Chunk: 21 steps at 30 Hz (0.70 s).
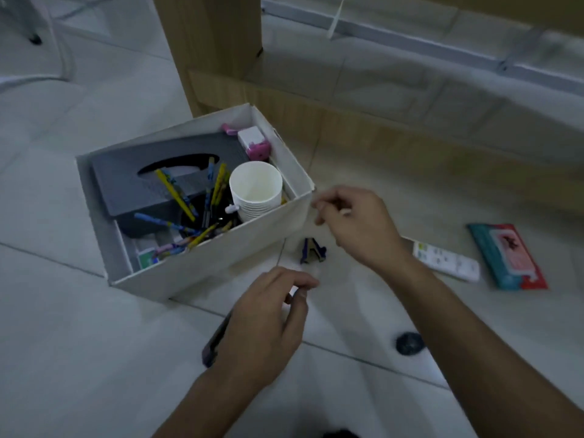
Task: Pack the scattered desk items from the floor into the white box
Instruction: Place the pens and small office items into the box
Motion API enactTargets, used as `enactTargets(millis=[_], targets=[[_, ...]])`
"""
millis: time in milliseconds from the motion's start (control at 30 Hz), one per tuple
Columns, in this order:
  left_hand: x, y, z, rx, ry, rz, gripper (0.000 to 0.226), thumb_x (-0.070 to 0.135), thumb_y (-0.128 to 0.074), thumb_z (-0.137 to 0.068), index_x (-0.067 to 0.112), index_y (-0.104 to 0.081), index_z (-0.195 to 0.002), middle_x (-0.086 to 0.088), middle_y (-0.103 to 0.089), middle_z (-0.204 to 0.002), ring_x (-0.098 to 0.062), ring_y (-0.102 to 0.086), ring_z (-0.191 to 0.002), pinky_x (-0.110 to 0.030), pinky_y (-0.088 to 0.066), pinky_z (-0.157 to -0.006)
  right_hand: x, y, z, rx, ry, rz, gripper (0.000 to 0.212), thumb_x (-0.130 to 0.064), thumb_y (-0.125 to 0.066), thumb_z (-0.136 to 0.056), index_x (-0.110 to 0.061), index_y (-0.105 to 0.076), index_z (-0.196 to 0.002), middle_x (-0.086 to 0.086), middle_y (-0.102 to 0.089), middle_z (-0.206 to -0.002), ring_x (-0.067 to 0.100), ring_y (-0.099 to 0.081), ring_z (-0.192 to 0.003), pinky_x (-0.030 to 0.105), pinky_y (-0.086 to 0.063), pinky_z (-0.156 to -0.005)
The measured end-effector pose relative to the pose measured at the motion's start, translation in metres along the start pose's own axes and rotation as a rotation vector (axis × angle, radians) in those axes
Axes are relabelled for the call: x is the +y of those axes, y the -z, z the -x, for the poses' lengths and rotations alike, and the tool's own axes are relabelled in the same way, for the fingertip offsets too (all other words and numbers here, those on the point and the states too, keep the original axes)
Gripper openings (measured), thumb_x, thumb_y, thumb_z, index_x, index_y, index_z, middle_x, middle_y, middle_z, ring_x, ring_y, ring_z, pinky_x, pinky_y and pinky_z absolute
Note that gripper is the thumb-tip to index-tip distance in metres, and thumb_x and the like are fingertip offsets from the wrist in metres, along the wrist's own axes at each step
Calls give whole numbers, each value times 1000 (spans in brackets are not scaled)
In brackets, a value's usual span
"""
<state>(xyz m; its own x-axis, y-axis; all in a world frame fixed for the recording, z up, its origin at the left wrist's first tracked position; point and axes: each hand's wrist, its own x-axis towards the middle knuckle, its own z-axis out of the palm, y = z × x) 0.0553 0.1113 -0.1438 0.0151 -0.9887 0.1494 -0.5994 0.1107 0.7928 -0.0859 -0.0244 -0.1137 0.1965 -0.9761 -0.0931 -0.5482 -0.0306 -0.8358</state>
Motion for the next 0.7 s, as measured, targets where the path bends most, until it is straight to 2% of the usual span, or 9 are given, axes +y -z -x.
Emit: enactTargets(millis=[100, 167, 233, 300, 400, 467, 567, 633, 700], targets=[[-15, -17, 20, -156, 25, -20, 20, 14, -57, -95, 26, -69, -105, 16, -67, -102, 6, -57, -79, -3, -40, -74, 37, -15, 56, -77, -86, 108, 13, -20, -61, -90, -24, -73, -90, -9, -72, -81, -2, -60, -61, 23, -47, -63], [-22, -24, 35, -198, 76, -10, 20, 12, -57, -95, 24, -70, -105, 14, -67, -102, 4, -58, -81, -2, -40, -73, 56, -27, 83, -58, -128, 219, 15, -23, -65, -89, -22, -72, -102, -10, -71, -90, 4, -66, -81, 26, -52, -75], [-26, -29, 44, -188, 149, 34, 21, 12, -57, -95, 26, -70, -104, 14, -68, -102, -1, -61, -82, -6, -43, -72, 65, -39, 90, -6, -185, 300, 36, -34, -67, -87, -21, -62, -121, -5, -65, -111, 15, -65, -97, 30, -51, -83], [-27, -31, 46, -154, 200, 72, 21, 13, -57, -95, 28, -70, -102, 15, -68, -101, -4, -62, -80, -11, -46, -70, 68, -50, 81, 26, -219, 341, 61, -42, -68, -86, -21, -45, -138, 2, -50, -133, 24, -60, -108, 33, -48, -87], [-24, -28, 41, -110, 210, 98, 20, 13, -57, -95, 29, -68, -101, 15, -66, -99, -5, -63, -79, -19, -51, -71, 71, -61, 59, 25, -210, 411, 78, -46, -68, -84, -22, -32, -148, 7, -38, -144, 31, -54, -119, 38, -48, -92], [-24, -20, 35, -80, 204, 108, 20, 15, -55, -95, 28, -68, -102, 17, -64, -101, -6, -66, -81, -27, -54, -73, 76, -66, 48, 0, -185, 531, 67, -48, -65, -85, -22, -41, -141, 9, -46, -135, 34, -56, -114, 40, -51, -88], [-29, 0, 22, 25, 227, 120, 22, 18, -54, -94, 34, -66, -103, 21, -62, -103, -6, -66, -83, -30, -55, -73, 79, -74, 37, 32, -155, 547, 39, -43, -62, -87, -15, -55, -113, 11, -58, -109, 33, -59, -97, 36, -50, -75], [-34, 12, 14, 128, 231, 112, 24, 16, -55, -94, 35, -66, -103, 24, -62, -104, -3, -62, -86, -27, -54, -72, 68, -75, 36, 71, -159, 373, 27, -33, -64, -88, -13, -56, -103, 10, -62, -100, 30, -61, -91, 32, -45, -68], [-37, 21, 11, 206, 217, 107, 24, 15, -54, -94, 33, -67, -104, 25, -61, -103, -1, -61, -88, -29, -55, -73, 45, -75, 51, 73, -151, 110, 16, -22, -67, -87, -16, -57, -98, 3, -66, -93, 17, -62, -83, 25, -45, -64]])
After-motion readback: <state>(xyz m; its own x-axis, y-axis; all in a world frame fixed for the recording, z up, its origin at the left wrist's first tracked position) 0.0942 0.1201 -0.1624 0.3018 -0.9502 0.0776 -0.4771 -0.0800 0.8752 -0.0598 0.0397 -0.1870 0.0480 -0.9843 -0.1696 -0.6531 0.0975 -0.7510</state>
